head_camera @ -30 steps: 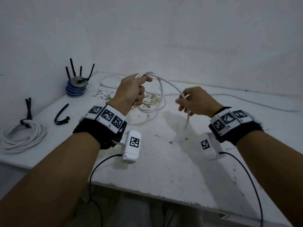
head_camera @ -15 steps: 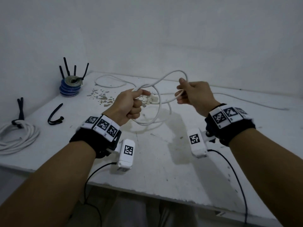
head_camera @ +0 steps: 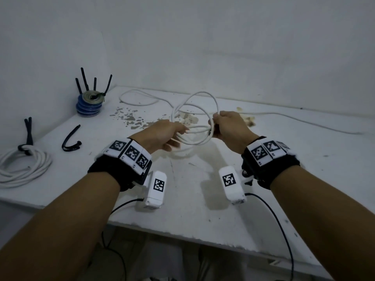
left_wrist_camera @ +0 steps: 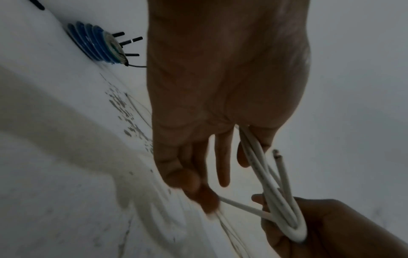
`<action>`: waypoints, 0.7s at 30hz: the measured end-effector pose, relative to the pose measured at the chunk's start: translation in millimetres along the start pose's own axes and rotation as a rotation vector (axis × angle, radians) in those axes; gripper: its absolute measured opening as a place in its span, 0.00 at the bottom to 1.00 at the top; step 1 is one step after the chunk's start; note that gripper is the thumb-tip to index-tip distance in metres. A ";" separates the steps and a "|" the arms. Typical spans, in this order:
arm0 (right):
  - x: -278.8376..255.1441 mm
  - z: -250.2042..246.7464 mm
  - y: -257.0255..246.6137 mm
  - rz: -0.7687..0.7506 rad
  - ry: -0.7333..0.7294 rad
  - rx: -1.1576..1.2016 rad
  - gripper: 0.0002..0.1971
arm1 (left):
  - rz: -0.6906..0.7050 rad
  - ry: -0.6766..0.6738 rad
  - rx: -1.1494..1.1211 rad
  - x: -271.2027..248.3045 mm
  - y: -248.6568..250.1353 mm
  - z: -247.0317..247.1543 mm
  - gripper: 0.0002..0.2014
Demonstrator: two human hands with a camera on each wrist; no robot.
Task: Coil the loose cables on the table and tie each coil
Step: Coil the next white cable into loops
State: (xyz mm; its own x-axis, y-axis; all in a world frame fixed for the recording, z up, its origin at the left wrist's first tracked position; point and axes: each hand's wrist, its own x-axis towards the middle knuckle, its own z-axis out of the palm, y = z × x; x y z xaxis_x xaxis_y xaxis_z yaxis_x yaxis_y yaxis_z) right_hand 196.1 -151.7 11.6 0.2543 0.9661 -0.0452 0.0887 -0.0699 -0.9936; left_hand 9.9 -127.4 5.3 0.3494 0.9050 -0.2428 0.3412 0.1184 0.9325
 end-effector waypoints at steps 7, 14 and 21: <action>-2.4 7.9 7.4 -0.024 0.095 0.026 0.20 | 0.131 -0.121 -0.315 -4.2 -6.7 -5.2 0.07; -12.7 17.6 5.0 -0.154 -0.148 -0.268 0.18 | 0.245 -0.048 -0.105 0.3 -11.0 1.1 0.07; -21.0 15.0 6.1 -0.158 -0.332 -0.138 0.26 | 0.136 0.034 -0.401 4.6 -11.6 -6.3 0.08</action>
State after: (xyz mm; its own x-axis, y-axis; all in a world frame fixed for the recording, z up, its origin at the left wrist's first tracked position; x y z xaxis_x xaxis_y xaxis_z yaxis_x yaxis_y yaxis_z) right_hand 176.8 -168.7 5.0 -0.0965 0.9939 0.0534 0.2366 0.0750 -0.9687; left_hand 2.1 -122.0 -4.9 0.3366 0.9355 -0.1072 -0.0749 0.1401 0.9873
